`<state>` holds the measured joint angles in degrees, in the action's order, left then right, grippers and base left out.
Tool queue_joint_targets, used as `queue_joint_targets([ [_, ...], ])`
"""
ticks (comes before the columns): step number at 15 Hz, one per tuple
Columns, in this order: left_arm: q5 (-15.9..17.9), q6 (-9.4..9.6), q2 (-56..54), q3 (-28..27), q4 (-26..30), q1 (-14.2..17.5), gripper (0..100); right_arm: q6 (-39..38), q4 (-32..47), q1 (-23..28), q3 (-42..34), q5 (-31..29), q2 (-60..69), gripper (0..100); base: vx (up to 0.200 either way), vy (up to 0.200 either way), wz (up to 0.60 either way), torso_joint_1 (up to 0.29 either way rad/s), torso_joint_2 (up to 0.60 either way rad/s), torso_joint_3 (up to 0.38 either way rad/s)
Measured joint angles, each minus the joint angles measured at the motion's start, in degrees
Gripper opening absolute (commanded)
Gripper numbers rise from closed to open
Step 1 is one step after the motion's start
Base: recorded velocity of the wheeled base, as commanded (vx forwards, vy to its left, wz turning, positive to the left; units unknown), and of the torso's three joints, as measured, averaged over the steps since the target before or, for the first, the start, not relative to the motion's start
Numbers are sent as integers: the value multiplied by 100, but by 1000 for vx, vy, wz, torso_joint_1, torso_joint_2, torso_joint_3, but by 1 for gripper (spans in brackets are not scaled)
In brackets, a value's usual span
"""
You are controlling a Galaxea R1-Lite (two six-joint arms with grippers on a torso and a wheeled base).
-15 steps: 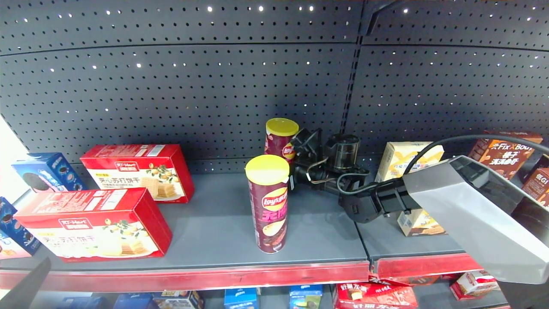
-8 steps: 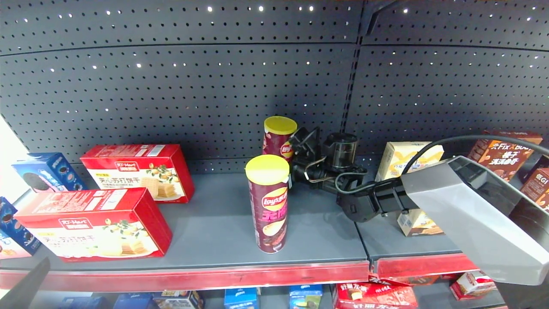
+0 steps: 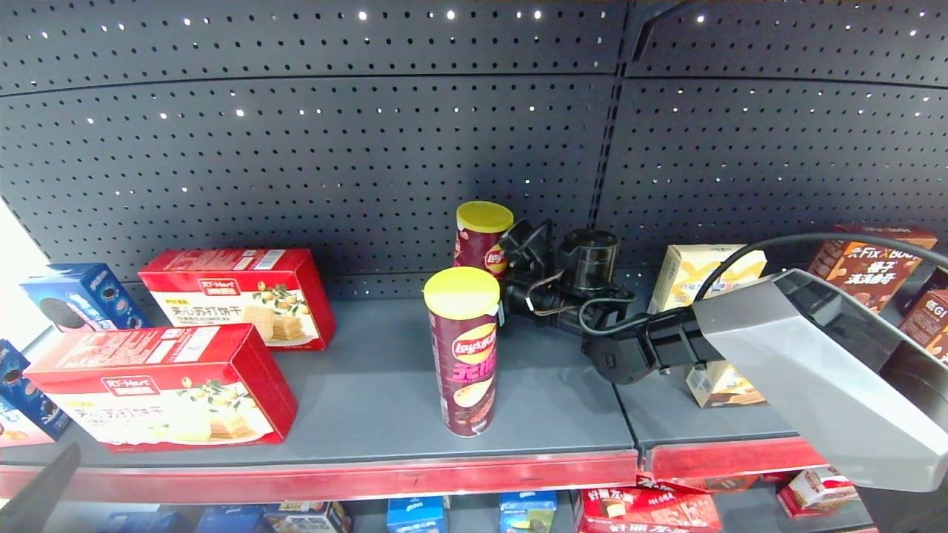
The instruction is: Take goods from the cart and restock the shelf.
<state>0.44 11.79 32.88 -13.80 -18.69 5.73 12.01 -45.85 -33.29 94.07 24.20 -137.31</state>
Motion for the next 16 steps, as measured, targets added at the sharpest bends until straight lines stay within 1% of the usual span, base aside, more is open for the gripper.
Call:
queue_joint_targets([
  [3, 0, 0, -9, 11, 0, -2, 100, 0, -21, 0, -37, 2, 2, 0, 0, 0, 0, 0, 0, 0],
  [4, 0, 0, -11, 9, 0, -6, 100, 0, -22, 0, -37, 2, 2, 100, 0, 0, 0, 0, 0, 0],
  [10, 0, 0, -17, 2, 0, -6, 100, 0, 28, -6, -30, -6, 29, 100, 0, 0, 0, 0, 0, 0],
  [12, -1, 0, -17, 0, 0, 0, 100, 9, 26, -6, -26, -145, 33, 100, 0, 0, 0, 0, 0, 0],
  [16, 0, 0, -17, 0, 0, -4, 100, 9, 17, -6, -89, -190, 105, 100, 0, 0, 0, 0, 0, 0],
])
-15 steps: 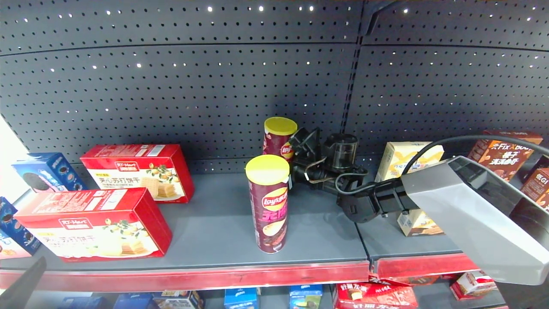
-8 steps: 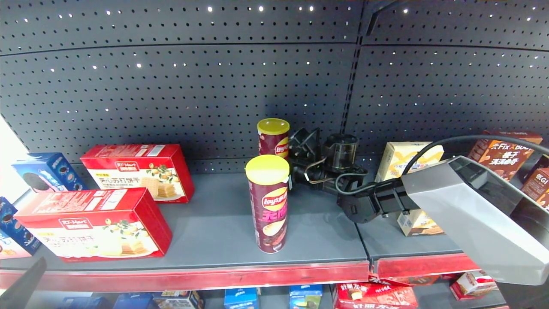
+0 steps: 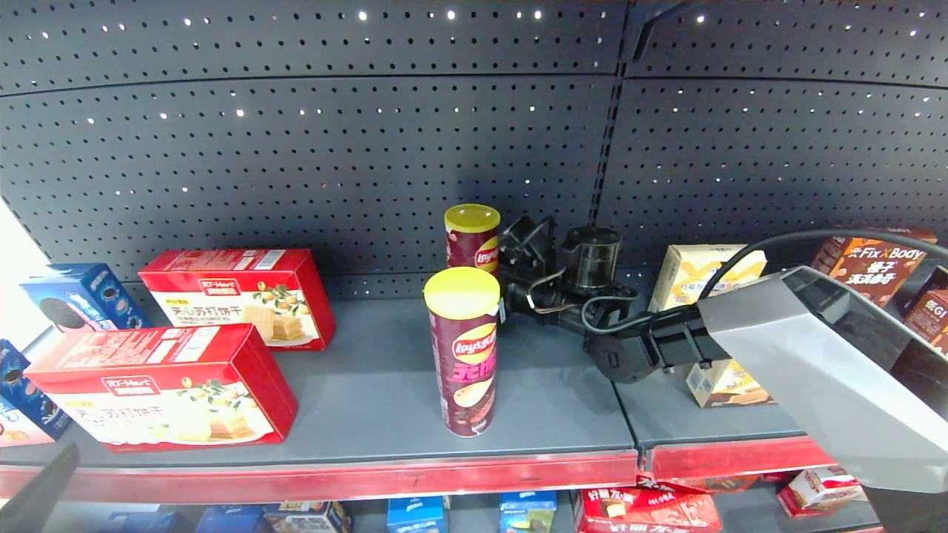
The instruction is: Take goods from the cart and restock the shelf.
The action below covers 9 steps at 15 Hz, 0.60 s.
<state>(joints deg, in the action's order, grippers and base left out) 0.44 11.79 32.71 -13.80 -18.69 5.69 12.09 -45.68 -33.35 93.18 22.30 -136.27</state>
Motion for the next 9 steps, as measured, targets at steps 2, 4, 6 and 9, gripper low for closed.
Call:
queue_joint_targets([
  [2, 0, 0, 0, 0, -2, -2, 100, 2, 16, 0, -151, 0, 118, 100, 0, 0, 0, 0, 0, 0],
  [4, 0, 0, 0, 0, 0, -2, 100, 0, 9, 0, -358, 0, 261, 100, 0, 0, 0, 0, 0, 0],
  [6, 0, 0, 1, -11, -2, 0, 100, 2, -6, 6, -567, 0, 418, 100, 0, 0, 0, 0, 0, 0],
  [9, 0, 0, 4, -23, -2, 4, 100, 2, -44, 30, -951, 0, 678, 100, 0, 0, 0, 0, 0, 0],
])
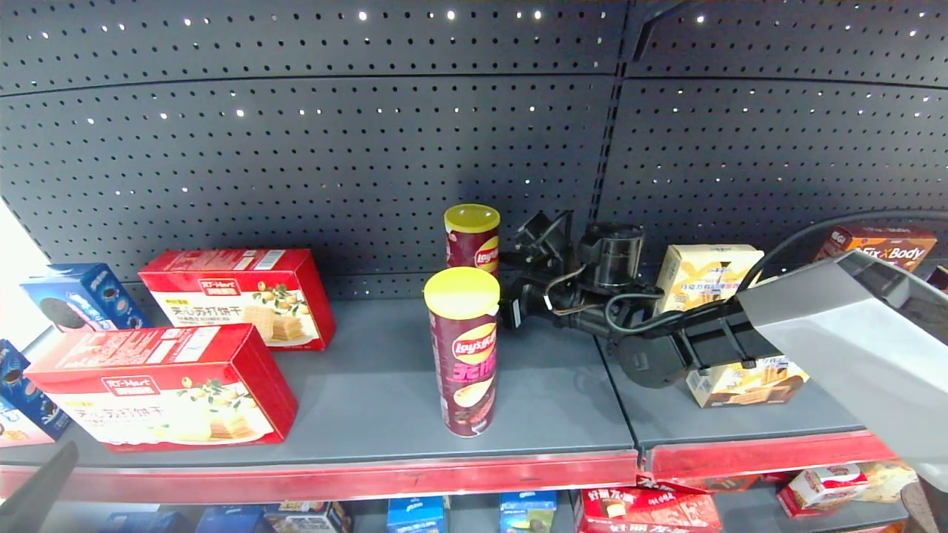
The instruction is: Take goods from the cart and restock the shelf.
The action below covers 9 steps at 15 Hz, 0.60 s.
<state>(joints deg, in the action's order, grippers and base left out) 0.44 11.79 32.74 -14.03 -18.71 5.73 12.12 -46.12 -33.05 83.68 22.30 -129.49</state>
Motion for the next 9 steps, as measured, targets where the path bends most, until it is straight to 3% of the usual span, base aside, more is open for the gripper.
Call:
queue_joint_targets([
  [9, 5, -35, 13, 11, 0, -2, 100, 0, -20, 69, -664, -35, 752, 100, 0, 0, 0, 0, 0, 0],
])
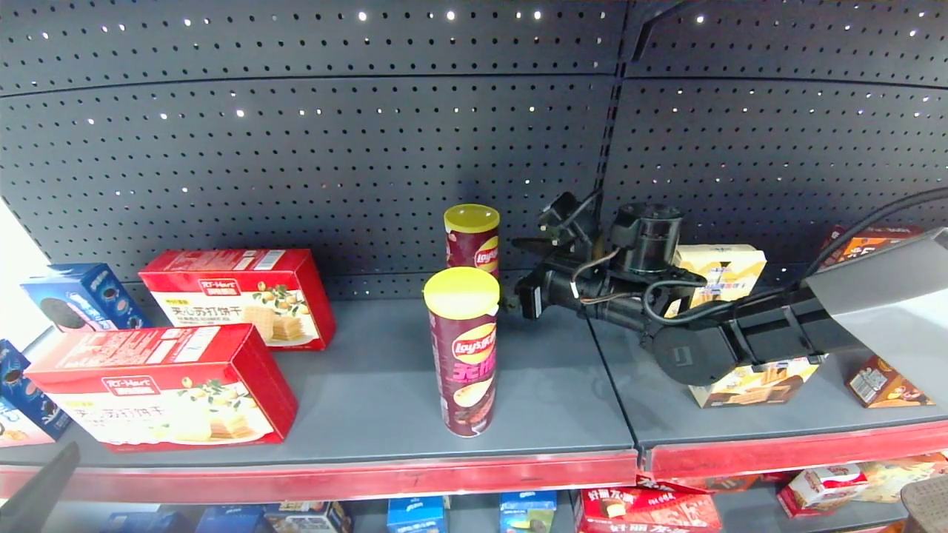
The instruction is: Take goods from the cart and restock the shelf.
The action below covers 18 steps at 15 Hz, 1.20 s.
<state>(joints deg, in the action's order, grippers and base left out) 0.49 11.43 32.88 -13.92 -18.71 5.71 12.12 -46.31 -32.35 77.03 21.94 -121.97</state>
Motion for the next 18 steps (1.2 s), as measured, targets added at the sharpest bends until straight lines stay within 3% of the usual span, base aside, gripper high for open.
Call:
queue_joint_targets([
  [8, 13, 5, 0, 1, 0, -11, 100, 9, -11, 177, -667, -9, 586, 100, 0, 0, 0, 0, 0, 0],
  [12, 13, 2, 0, 28, 7, -11, 100, 9, -416, 228, -1318, -16, 1086, 100, 0, 0, 0, 0, 0, 0],
  [16, 5, -6, -2, 23, 11, -4, 100, 2, -421, 221, -1793, -468, 1753, 100, 0, 0, 0, 0, 0, 0],
  [18, 2, -40, -2, 15, 11, -4, 100, 4, -475, 173, -2078, -1015, 2085, 100, 0, 0, 0, 0, 0, 0],
])
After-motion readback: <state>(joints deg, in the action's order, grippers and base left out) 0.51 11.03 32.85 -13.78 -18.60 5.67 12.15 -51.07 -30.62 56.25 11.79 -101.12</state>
